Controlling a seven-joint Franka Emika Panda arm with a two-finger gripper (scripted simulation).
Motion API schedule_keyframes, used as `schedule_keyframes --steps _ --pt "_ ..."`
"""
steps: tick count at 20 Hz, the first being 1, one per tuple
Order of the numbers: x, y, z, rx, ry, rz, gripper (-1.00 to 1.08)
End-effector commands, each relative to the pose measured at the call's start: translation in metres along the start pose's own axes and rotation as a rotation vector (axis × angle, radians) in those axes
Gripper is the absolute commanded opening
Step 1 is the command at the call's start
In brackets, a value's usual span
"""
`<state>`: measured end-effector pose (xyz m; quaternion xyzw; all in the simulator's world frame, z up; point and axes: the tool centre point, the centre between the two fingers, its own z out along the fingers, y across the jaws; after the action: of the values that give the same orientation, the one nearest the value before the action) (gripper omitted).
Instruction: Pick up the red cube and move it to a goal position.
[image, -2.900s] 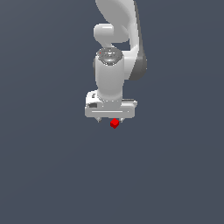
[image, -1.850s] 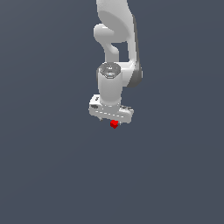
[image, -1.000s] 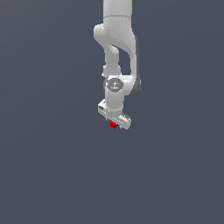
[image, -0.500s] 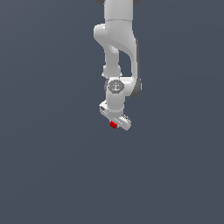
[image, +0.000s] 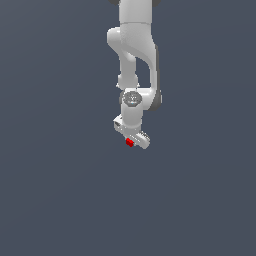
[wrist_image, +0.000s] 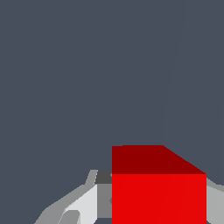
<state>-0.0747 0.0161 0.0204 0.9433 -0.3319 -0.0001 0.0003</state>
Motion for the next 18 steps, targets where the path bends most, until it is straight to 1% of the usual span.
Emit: schedule_keyframes --steps 1,5,9,13,18 --pt "0.0 0.0 -0.002 0.0 0.0 0.0 -1.0" --pt "0.0 -0.001 -0.013 0.001 0.0 0.0 -1.0" --pt "-0.001 -0.003 -0.033 0.001 0.0 0.0 -1.0" --pt "-0.001 -0.006 -0.063 0.001 0.0 0.0 -1.0" --pt "0.0 -0.01 -0.111 0.0 0.0 0.001 -1.0"
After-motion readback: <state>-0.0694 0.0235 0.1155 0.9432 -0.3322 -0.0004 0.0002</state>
